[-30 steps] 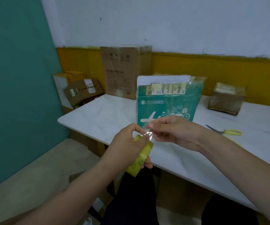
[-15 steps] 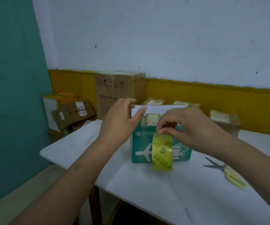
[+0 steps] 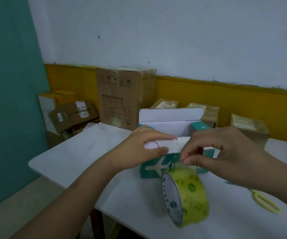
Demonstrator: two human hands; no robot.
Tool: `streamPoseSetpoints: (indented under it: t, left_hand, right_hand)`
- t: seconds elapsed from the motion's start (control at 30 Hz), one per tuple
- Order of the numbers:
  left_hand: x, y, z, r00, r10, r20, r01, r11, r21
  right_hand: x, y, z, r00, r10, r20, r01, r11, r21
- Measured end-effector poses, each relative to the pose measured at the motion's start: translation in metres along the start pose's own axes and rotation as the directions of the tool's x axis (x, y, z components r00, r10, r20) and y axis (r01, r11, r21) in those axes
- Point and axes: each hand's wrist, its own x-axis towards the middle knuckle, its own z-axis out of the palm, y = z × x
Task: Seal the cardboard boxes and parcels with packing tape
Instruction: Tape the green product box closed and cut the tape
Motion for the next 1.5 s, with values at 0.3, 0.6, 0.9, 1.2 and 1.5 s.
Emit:
streamPoseSetpoints:
  t: [0.3, 0.6, 0.9, 1.2, 1.5]
  left_hand:
    - [0.009, -0.012, 0.01, 0.978, -0.015, -0.209, 0.03, 0.997, 0.07]
    - [0.009, -0.051, 0.016, 0.966, 0.078, -0.246, -0.067, 0.996, 0.051]
    - [0.02, -0.048, 0.002, 0.993, 0.091, -0.081, -0.085, 0.994, 0.072]
    - [0.028, -0.049, 0.001, 0.992, 0.111, -0.056, -0.104, 0.989, 0.106]
    - [0.036, -0.049, -0.008, 0.995, 0.087, 0.051, -0.096, 0.973, 0.21]
  right_hand:
    - [0.035, 0.005, -0.001, 0.995, 0.103, 0.011, -0.103, 0.994, 0.022]
    - [0.089, 0.028, 0.022, 0.985, 0.156, 0.073, -0.152, 0.987, -0.054]
    - [0.104, 0.052, 0.031, 0.972, 0.204, 0.115, -0.21, 0.977, 0.037]
    - [0.108, 0.061, 0.039, 0.918, 0.357, 0.17, -0.384, 0.908, 0.165]
    - [0.109, 0.064, 0.037, 0.78, 0.462, 0.422, -0.595, 0.758, 0.269]
